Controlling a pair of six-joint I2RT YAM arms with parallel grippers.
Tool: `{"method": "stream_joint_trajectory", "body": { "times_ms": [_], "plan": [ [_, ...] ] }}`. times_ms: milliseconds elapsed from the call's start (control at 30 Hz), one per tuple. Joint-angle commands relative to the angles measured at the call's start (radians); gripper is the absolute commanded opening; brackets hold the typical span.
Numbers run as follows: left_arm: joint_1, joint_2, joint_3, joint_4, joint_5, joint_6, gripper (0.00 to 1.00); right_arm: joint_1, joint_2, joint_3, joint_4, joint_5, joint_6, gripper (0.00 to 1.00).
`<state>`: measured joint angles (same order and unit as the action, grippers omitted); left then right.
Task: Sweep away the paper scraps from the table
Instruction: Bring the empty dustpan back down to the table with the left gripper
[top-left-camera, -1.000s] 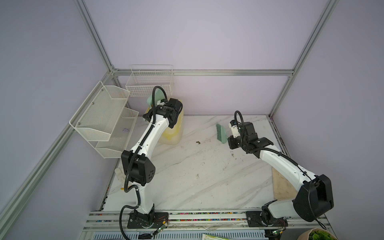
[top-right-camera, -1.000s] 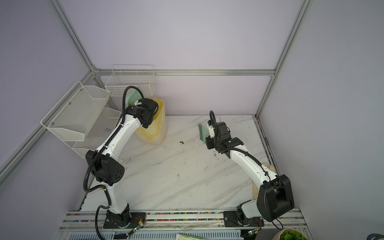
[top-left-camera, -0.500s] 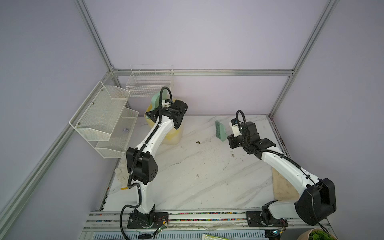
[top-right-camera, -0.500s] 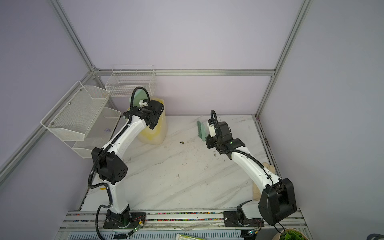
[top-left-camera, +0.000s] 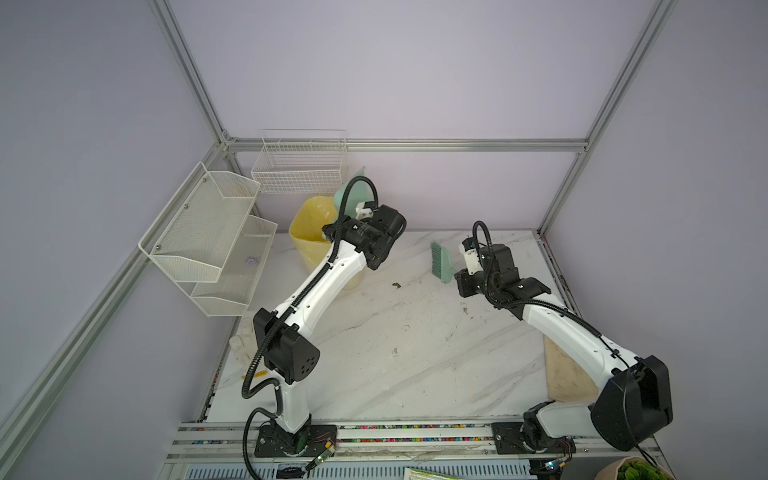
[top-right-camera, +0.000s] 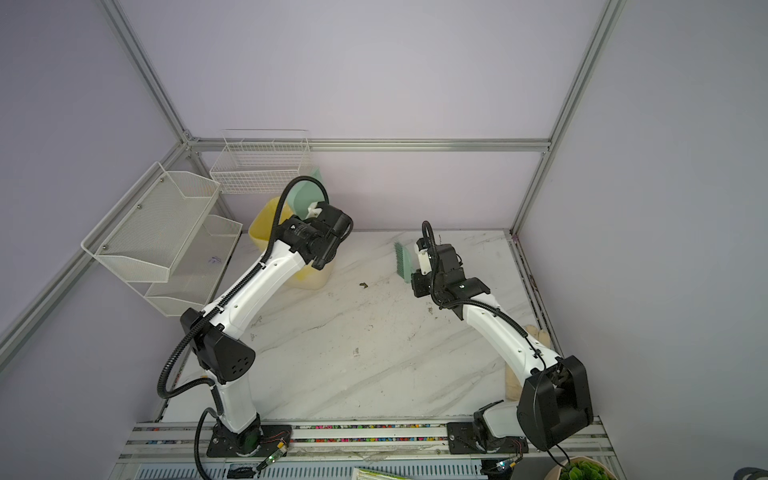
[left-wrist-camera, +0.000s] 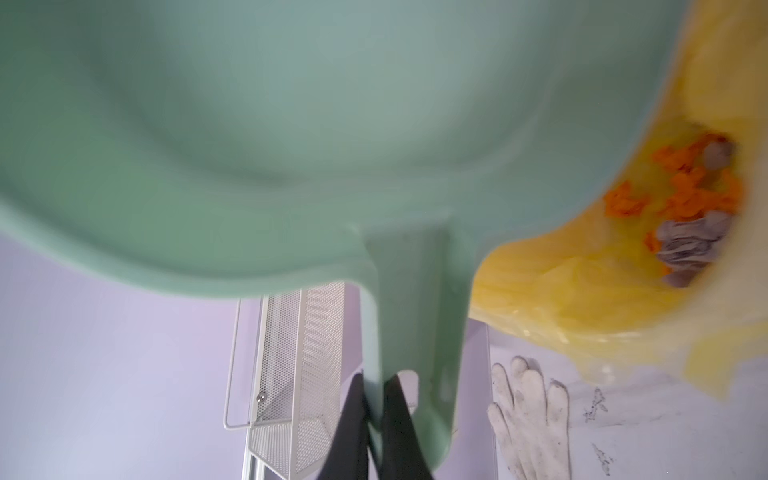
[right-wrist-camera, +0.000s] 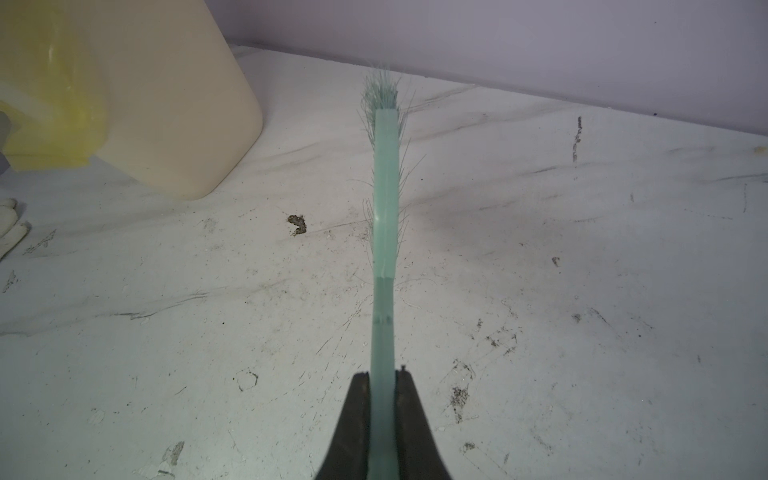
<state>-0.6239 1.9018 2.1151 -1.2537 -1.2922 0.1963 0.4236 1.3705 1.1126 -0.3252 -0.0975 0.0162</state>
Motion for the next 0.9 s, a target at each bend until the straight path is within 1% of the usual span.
{"method": "stream_joint_trajectory", "body": {
  "times_ms": [0,67,233,333,433,567,667,800,867],
  "plan": [
    [-0.068,0.015,0.160,0.002,0.072,-0.045,0.00,-0.003,-0.026,0.023,0.026,0.011,0.034,0.00],
    [-0.106,0.050,0.197,-0.022,0.117,-0.075,0.00,-0.004,-0.032,0.023,0.025,0.022,0.044,0.00],
    [-0.170,0.198,0.316,-0.191,0.362,-0.252,0.00,-0.010,-0.047,0.028,0.012,0.055,0.074,0.00],
    [-0.186,0.275,0.335,-0.220,0.434,-0.308,0.00,-0.024,-0.076,0.027,-0.007,0.099,0.085,0.00],
    [-0.187,0.322,0.286,-0.194,0.522,-0.333,0.00,-0.046,-0.113,0.017,-0.021,0.147,0.094,0.00],
    [-0.187,0.350,0.171,-0.112,0.574,-0.353,0.00,-0.059,-0.141,0.005,-0.043,0.205,0.100,0.00],
    [-0.184,0.352,0.072,-0.031,0.628,-0.351,0.00,-0.065,-0.149,-0.006,-0.051,0.216,0.103,0.00],
    [-0.172,0.364,-0.005,0.040,0.681,-0.371,0.00,-0.072,-0.147,-0.018,-0.053,0.205,0.122,0.00],
    [-0.168,0.368,-0.031,0.069,0.703,-0.375,0.03,-0.073,-0.145,-0.022,-0.047,0.187,0.126,0.00]
  ]
}}
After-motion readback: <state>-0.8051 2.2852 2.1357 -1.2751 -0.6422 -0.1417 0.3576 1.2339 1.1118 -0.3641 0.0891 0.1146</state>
